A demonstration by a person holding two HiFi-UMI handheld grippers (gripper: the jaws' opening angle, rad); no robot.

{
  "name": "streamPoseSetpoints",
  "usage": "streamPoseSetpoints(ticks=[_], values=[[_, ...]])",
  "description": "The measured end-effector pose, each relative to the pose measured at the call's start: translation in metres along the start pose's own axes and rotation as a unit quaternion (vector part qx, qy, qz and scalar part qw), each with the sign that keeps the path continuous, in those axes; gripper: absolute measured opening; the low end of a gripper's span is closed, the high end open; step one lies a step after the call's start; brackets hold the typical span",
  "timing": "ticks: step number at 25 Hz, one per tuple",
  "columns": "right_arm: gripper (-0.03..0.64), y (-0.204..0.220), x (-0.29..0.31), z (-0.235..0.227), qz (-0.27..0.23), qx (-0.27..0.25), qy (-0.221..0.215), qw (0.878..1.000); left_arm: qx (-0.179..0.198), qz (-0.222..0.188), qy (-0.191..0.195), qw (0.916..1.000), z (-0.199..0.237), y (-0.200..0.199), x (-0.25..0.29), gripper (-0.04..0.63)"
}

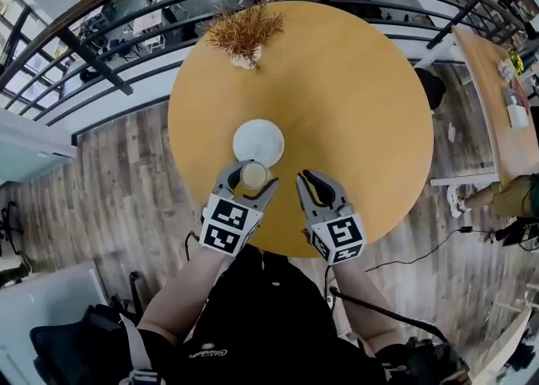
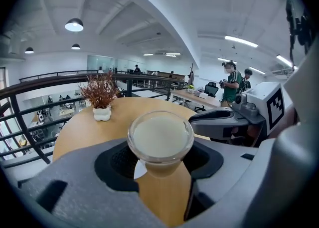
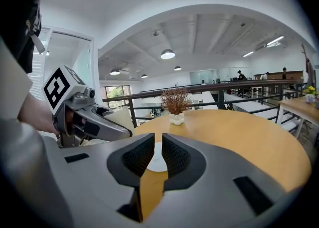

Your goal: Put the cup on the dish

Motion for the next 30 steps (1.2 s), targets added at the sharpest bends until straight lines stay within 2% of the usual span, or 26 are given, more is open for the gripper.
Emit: streamPoseSetpoints(ticks=[4,13,22,30], values=[[0.031,0.014,0.021,-0.003,0.015,0.010,-0.005,1.000,-0.010,0.017,0.003,0.9998,0.009,0.016,0.018,0.259],[0.030,0.019,0.038,-0.006,0.030,0.018,-0.010,0.999,-0.009,0.038,0.004,0.9992,0.026,0.025,0.045,0.259],[0.029,0.020,0.042,-0.017,0.033,0.020,-0.001,0.999,0.008,0.089,-0.036,0.9953,0.060,0.045,0.097,0.259],[0.031,0.021,0.044,-0.028,0.038,0.023,0.010,0.999,0.024,0.111,-0.056,0.9919,0.090,0.034,0.140,0.259]])
Point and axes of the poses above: the fingertips, and each gripper's own axes: x forward along the fingers, z to its left, y out of its underside, the point moved 8 cm from there along -x, backward along the fingers, and after that the axes turned 7 degrees about z, right-handed, at the moved point
